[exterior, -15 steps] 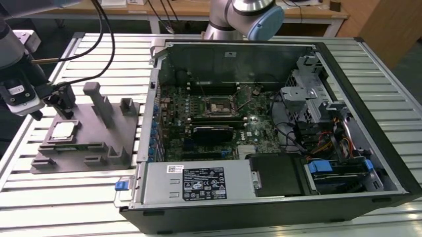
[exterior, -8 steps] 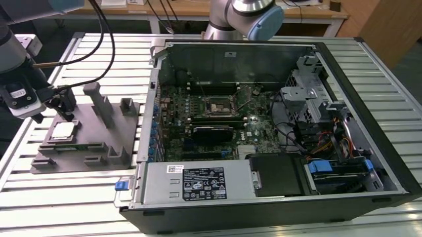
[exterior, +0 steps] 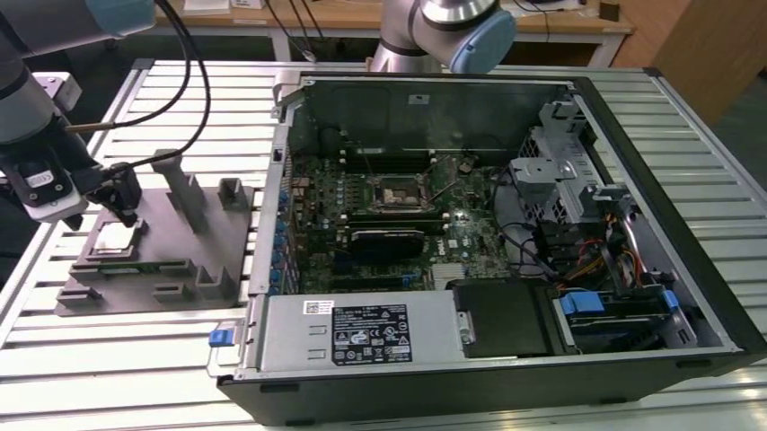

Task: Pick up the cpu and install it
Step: 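Pick up the cpu and move it towards the insertion slot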

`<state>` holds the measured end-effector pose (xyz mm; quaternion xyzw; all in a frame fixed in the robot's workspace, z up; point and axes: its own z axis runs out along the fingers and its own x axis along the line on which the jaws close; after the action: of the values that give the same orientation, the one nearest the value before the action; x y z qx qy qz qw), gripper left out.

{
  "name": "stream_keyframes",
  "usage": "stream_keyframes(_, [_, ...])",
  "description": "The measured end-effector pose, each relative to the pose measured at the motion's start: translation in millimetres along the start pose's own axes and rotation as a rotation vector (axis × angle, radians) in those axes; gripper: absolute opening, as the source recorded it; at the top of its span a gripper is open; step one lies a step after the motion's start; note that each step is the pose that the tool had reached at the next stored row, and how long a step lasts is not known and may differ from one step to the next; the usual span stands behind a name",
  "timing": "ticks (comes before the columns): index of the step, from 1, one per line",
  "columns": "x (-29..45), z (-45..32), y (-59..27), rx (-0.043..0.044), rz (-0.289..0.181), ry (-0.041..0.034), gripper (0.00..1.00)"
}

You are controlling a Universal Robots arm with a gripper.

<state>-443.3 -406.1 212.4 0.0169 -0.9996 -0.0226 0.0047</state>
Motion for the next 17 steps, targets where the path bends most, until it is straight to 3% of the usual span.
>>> stream_keyframes(17, [2.8,17.3,-0.7,0.0087,0.000,0.0000,0.71])
